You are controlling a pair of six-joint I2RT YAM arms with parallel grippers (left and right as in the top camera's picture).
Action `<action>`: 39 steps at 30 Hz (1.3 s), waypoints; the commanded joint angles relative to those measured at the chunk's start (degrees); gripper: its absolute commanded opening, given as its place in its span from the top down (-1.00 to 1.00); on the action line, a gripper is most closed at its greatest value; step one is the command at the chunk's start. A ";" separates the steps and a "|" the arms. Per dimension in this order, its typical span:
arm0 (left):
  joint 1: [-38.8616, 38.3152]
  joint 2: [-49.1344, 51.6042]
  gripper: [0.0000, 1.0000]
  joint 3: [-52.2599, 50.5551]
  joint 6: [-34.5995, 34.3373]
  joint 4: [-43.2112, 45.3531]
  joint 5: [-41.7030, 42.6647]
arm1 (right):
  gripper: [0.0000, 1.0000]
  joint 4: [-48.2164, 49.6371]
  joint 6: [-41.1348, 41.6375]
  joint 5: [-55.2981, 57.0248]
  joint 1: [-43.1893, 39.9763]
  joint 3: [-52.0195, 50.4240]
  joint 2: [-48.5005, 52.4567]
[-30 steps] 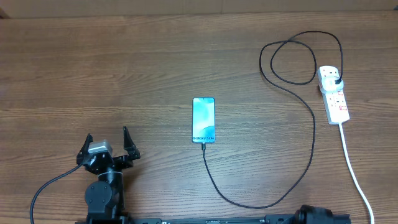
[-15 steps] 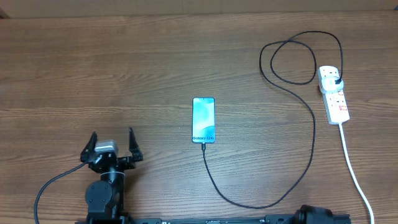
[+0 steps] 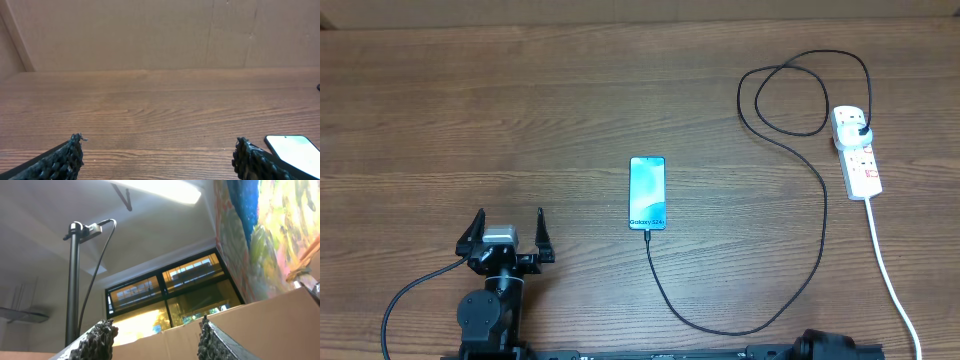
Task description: Plug charger to phone and switch on socket
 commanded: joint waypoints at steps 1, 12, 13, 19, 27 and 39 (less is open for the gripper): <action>-0.37 -0.39 -0.99 -0.35 1.29 0.13 0.63 | -0.16 0.79 0.50 -0.68 -0.68 -2.73 -0.26; -0.37 -0.39 -0.99 -0.35 1.29 0.13 0.63 | -0.93 12.52 0.59 -2.19 -1.38 -18.53 -0.26; -0.37 -0.39 -0.99 -0.35 1.29 0.13 0.66 | -1.00 14.32 0.59 -0.92 -1.55 -21.00 -0.26; -0.37 -0.39 -0.99 -0.35 1.29 0.13 0.66 | -1.00 25.75 0.81 4.37 -2.27 -34.60 -0.26; -0.37 -0.39 -0.99 -0.35 1.29 0.13 0.63 | -1.00 28.76 18.88 4.35 4.74 -42.91 -0.26; -0.37 -0.39 -0.99 -0.35 1.29 0.13 0.63 | -1.00 24.41 13.09 8.17 11.21 -44.50 -0.24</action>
